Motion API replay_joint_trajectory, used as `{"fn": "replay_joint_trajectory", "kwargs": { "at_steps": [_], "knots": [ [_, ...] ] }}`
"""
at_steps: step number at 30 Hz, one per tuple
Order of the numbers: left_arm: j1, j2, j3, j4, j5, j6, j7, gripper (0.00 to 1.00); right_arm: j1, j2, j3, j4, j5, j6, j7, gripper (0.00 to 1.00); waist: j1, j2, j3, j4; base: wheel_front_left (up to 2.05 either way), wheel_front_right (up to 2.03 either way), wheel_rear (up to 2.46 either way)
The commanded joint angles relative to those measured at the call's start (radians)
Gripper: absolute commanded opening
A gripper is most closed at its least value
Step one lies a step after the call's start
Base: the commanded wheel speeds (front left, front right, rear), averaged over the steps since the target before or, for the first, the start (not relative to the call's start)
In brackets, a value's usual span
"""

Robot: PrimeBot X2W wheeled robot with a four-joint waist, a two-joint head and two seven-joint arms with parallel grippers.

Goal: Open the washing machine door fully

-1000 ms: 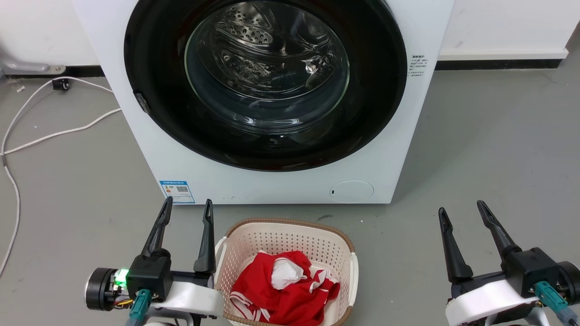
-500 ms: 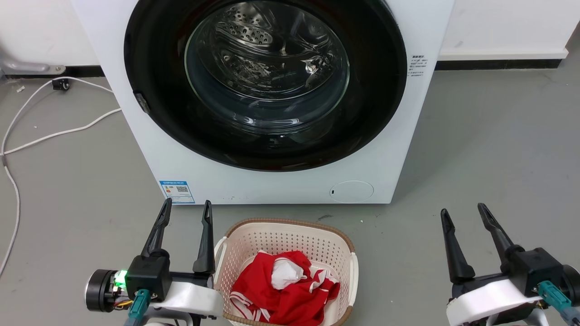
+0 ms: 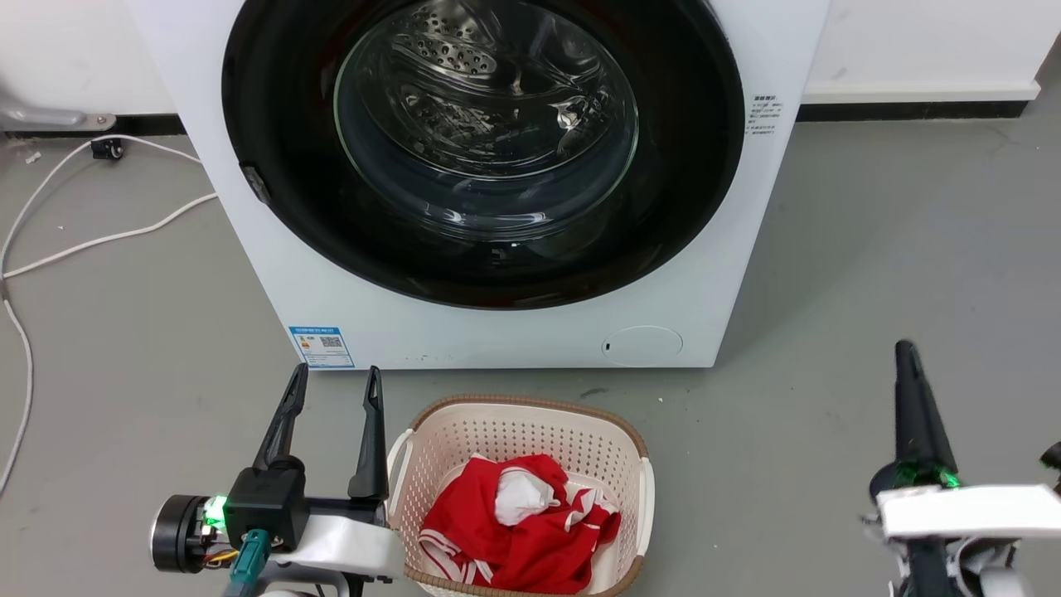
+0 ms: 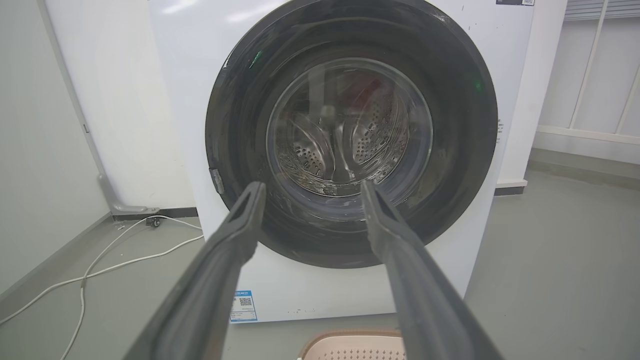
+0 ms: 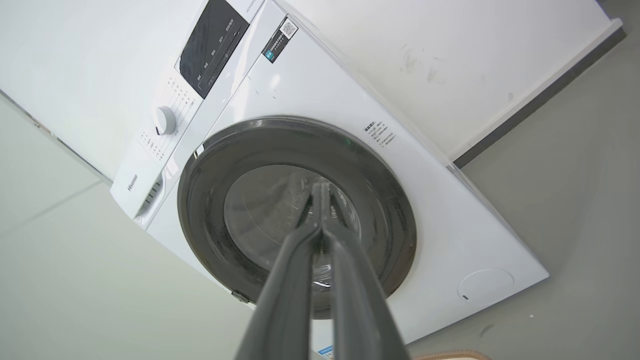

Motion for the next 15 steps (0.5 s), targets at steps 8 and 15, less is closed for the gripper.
{"fn": "replay_joint_trajectory", "kwargs": {
  "at_steps": [8, 15],
  "knots": [
    [-0.026, 0.0, 0.012, -0.019, -0.004, 0.006, -0.007, 1.0, -0.221, 0.001, -0.075, 0.042, 0.626, 0.0, 0.054, 0.0, 0.0, 0.0, 0.054, -0.015, 0.0, 0.0, 0.0],
    [-0.055, 0.0, 0.025, -0.028, -0.003, -0.003, -0.006, 1.0, -0.487, -0.05, -0.127, 0.255, 0.809, 0.0, 0.196, 0.0, 0.0, 0.0, 0.107, -0.015, 0.0, 0.0, 0.0]
  ]
}}
